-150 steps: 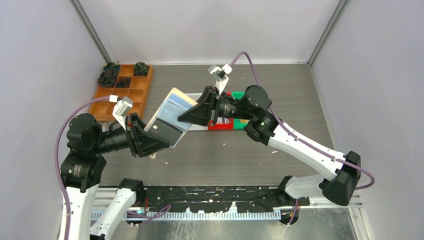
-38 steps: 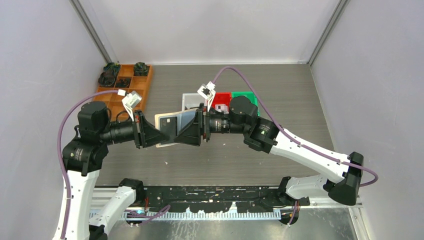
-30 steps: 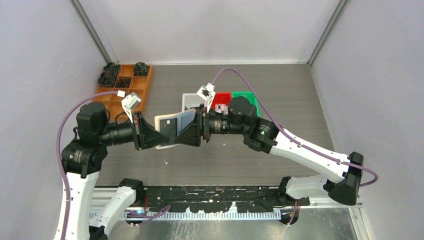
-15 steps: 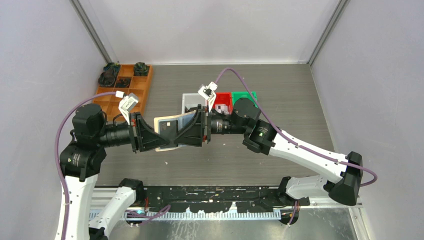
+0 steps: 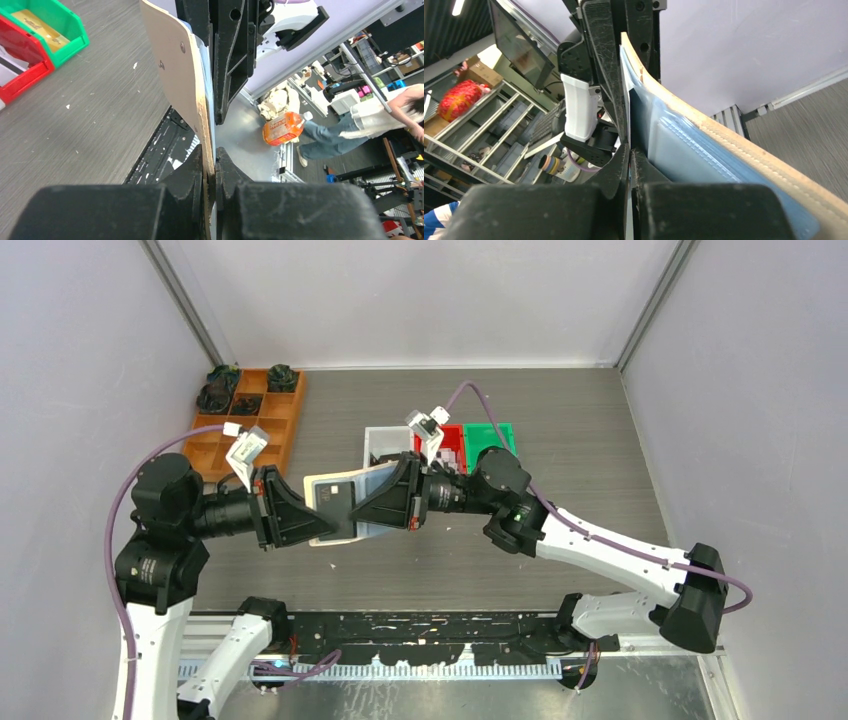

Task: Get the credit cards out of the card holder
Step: Remove the credit card from the card holder.

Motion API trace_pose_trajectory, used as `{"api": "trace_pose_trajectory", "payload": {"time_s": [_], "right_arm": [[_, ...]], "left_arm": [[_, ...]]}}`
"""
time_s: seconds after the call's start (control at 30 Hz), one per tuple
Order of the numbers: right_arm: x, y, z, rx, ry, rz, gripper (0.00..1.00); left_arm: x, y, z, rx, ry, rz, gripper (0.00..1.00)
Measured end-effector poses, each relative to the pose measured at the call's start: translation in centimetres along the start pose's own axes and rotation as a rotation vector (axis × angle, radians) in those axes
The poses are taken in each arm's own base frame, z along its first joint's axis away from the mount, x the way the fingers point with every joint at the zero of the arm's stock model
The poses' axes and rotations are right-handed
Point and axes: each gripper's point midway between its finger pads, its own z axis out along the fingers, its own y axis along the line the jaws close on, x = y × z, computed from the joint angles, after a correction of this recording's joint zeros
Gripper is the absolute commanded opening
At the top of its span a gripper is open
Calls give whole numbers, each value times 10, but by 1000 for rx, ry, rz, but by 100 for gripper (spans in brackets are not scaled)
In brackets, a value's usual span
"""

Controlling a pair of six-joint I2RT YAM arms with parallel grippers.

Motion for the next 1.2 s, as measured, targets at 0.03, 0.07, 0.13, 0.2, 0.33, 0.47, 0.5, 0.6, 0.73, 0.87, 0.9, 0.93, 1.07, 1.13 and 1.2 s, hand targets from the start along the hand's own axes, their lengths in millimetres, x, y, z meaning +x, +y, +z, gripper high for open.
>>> {"api": "trace_pose_trajectory", "payload": {"time_s": [0.03, 0.07, 0.13, 0.2, 0.33, 0.47, 0.5, 0.6, 0.73, 0.87, 0.9, 0.93, 1.07, 1.13, 1.2], "right_arm": [[-1, 1, 0, -6, -8, -4, 4], [-3, 3, 0, -13, -20, -9, 2], [-5, 5, -2, -21, -40, -17, 1], [-5, 7, -5, -30, -61, -24, 1], [-7, 9, -9, -39, -94, -25, 1], [-10, 10, -10, -49, -113, -30, 1], [-11, 11, -10, -51, -116, -31, 1], [-13, 13, -10, -62, -125, -37, 1], [-16, 17, -11, -73, -142, -47, 1], [-14, 16, -17, -66, -162, -47, 1], [-14, 16, -19, -65, -169, -48, 1], [-14, 16, -21, -64, -176, -49, 1], [-14, 18, -25, -74, -196, -50, 3], [-15, 19, -26, -79, -201, -45, 10], [-15, 20, -26, -85, -203, -39, 26]], "left_arm": [[-1, -1, 0, 3, -3, -2, 10], [-2, -3, 0, 8, -5, -5, 12], [-4, -5, 0, 18, -9, -6, 18], [-5, -8, 0, 28, -14, -11, 23], [-11, -15, 0, 48, -35, -14, 25], [-18, -18, 1, 65, -56, -29, 18], [-19, -18, 2, 68, -60, -36, 14], [-22, -19, 2, 74, -68, -48, 7], [-26, -20, 2, 72, -82, -51, 4], [-26, -19, 3, 71, -83, -71, 3], [-27, -19, 3, 71, -84, -71, 3], [-27, -20, 3, 72, -85, -69, 3], [-29, -21, 3, 76, -92, -64, 2], [-30, -22, 3, 78, -94, -63, 1], [-31, -22, 3, 79, -95, -61, 0]]}}
